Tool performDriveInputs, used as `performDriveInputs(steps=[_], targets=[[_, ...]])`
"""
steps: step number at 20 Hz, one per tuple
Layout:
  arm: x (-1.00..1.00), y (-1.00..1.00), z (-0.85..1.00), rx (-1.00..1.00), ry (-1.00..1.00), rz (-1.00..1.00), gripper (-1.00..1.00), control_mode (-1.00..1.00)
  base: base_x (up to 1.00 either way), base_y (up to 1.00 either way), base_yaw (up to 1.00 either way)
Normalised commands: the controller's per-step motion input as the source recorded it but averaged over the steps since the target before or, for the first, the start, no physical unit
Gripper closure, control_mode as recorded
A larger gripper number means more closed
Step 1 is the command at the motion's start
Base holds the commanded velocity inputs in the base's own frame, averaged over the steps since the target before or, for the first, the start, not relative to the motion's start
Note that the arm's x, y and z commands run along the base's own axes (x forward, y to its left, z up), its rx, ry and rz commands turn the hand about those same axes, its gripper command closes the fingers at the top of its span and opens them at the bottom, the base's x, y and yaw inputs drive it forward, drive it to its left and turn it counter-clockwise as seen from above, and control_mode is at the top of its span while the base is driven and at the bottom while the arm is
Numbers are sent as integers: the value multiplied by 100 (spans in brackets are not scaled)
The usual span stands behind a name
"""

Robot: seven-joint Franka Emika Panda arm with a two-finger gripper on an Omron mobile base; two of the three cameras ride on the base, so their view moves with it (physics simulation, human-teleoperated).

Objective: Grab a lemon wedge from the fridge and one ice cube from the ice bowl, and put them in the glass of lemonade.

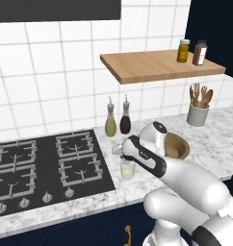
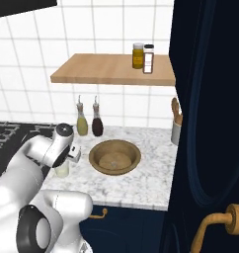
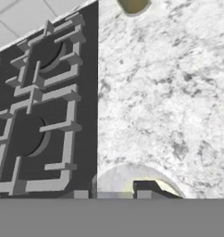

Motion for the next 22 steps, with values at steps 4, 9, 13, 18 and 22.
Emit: performDriveInputs(steps=[4,9,13,18,22], targets=[[2,0,-9,0,-2,1,100,-100,0,0,0],[9,-5,-30,0,0,0,100,-100,0,0,0],[3,-22,-26,0,0,0,100,-100,0,0,0],[-15,-15,0,0,0,0,100,-100,0,0,0],[-15,0,0,0,0,0,-100,-100,0,0,0]])
